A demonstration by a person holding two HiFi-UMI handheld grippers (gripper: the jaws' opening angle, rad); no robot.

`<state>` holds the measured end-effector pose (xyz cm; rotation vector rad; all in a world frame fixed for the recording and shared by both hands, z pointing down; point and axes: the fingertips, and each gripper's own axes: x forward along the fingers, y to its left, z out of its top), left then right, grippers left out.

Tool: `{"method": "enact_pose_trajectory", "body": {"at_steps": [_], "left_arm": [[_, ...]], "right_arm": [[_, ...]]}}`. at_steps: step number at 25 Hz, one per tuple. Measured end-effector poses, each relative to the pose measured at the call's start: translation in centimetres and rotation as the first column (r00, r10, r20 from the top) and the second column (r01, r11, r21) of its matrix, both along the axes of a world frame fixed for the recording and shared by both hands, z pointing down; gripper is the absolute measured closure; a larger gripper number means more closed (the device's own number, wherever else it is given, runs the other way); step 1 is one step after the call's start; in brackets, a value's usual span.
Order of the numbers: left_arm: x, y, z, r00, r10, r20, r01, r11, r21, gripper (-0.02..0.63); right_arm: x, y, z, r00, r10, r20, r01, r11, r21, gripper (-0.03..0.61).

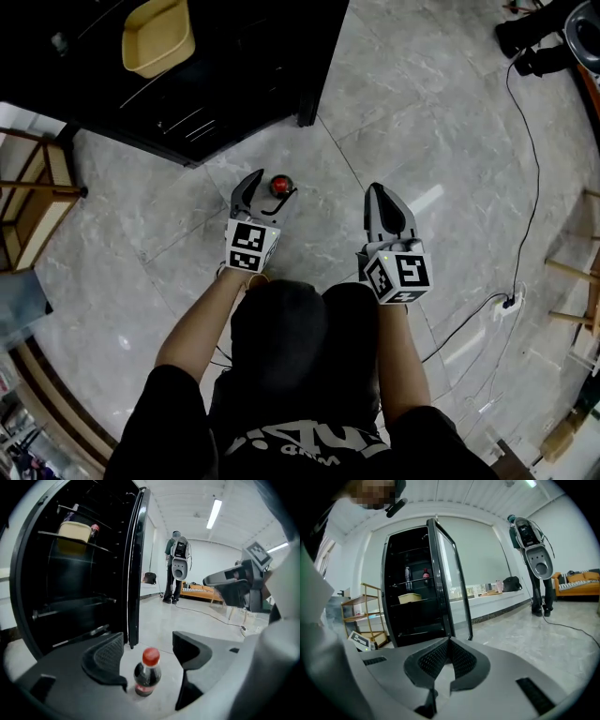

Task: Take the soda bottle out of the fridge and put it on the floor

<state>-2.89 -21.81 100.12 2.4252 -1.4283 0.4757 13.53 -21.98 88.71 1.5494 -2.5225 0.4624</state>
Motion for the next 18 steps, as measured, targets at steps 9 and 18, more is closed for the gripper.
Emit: {"method": "enact_pose_trajectory", "body": {"at_steps": [9,18], "left_arm": [[-1.4,-0.1,-24.9,1.0,0.022,0.003,-0.022,1.0,0.002,0.296],[-0.7,4.1,-48.0,0.995,0.069,-0.069,-0.069,0.998,0.009,0.296]], "right_arm": [[-2.3,1.6,-19.3,0.999,-0.039,-0.008,0.039,0.996,-0.084,0.555],[-4.2,5.8,-39.0,0.999,-0.032,0.018,0.033,0.991,-0.127,0.555]]}}
